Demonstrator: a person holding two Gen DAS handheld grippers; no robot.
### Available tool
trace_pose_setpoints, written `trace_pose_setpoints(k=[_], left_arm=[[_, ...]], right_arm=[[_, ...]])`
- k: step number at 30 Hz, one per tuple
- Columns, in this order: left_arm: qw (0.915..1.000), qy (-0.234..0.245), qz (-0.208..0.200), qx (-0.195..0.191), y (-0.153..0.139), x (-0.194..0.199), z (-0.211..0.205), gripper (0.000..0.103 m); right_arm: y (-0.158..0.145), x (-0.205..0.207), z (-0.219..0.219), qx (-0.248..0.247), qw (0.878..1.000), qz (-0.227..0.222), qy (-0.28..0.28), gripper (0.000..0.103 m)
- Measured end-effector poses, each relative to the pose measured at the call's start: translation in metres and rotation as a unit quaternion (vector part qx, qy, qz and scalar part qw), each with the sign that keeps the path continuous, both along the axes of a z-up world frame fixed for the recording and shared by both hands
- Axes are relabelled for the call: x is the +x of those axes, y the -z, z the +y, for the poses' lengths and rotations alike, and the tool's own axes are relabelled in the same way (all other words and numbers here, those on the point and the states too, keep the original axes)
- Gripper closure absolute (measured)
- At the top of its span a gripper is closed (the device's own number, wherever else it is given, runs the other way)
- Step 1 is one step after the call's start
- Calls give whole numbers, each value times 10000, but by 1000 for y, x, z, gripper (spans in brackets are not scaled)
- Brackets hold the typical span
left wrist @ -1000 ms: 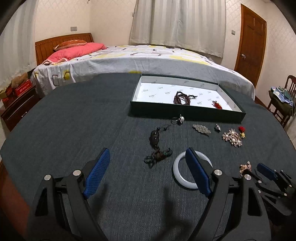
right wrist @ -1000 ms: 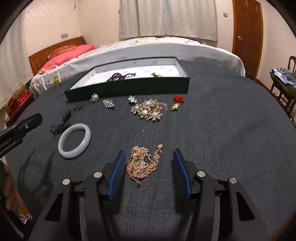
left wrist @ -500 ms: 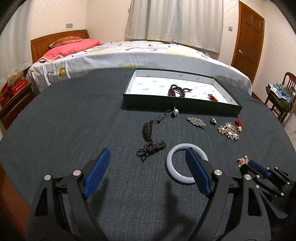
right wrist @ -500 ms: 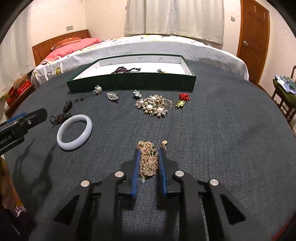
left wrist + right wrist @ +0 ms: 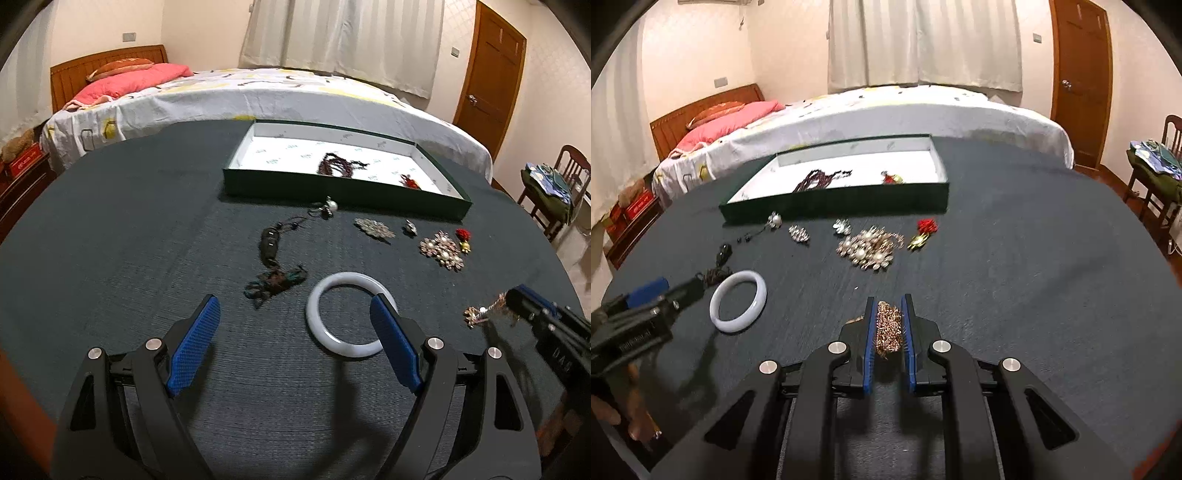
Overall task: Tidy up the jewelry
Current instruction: 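Grasp the gold chain necklace with the right tool while the left tool moves toward the white bangle, then grasp the white jade bangle with the left tool while the right tool holds the gold chain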
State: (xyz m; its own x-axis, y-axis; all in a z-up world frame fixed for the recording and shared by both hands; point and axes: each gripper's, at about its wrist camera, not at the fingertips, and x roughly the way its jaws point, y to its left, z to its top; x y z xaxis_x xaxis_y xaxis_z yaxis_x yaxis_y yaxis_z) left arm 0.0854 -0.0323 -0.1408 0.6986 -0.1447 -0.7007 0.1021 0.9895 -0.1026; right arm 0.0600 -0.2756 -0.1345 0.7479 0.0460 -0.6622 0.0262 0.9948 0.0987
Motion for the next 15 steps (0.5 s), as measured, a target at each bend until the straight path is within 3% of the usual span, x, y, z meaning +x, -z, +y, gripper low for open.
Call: trace_pose_setpoints(k=[7, 15], left_arm=[[9994, 250, 220, -116, 8, 9, -22, 22], [9983, 351, 433, 149, 23, 21, -45, 22]], right_arm=[[0, -1, -11, 155, 9999, 3, 32, 89], [5, -1, -16, 301, 9995, 45, 6, 89]])
